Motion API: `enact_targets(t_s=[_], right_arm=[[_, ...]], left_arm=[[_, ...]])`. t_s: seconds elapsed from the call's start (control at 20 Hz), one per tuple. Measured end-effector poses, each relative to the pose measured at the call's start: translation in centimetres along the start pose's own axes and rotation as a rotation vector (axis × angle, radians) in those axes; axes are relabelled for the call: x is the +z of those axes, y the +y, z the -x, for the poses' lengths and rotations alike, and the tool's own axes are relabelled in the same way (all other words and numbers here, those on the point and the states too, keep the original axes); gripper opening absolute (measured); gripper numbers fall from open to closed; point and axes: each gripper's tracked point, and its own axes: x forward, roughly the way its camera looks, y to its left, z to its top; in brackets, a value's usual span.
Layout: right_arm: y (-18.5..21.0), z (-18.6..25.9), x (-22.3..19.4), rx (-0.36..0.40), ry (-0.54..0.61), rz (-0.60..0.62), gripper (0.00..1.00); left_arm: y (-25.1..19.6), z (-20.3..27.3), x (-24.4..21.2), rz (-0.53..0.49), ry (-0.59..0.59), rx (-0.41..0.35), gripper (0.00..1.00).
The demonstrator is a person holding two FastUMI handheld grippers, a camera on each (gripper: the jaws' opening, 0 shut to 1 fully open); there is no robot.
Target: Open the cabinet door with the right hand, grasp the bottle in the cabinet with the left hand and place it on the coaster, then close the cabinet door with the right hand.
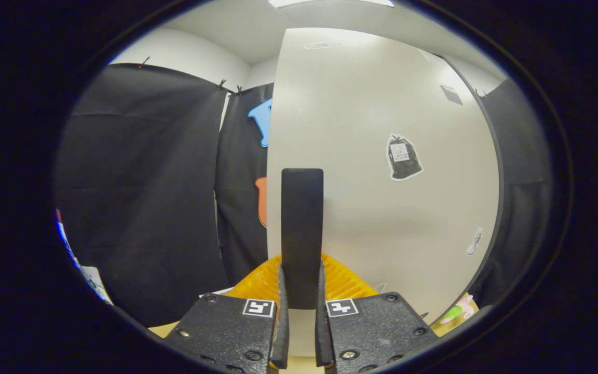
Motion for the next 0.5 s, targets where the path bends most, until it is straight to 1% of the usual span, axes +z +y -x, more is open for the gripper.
enact_targets(t_s=[0.3, 0.5], right_arm=[[-0.8, 5.0, 0.4, 0.054, 0.006, 0.007, 0.23], [-1.7, 7.9, 0.5, 0.068, 0.013, 0.008, 0.23]], left_arm=[[-1.5, 0.2, 0.2, 0.003, -0.005, -0.029, 0.95], [-2.9, 0.4, 0.3, 0.006, -0.009, -0.050, 0.95]])
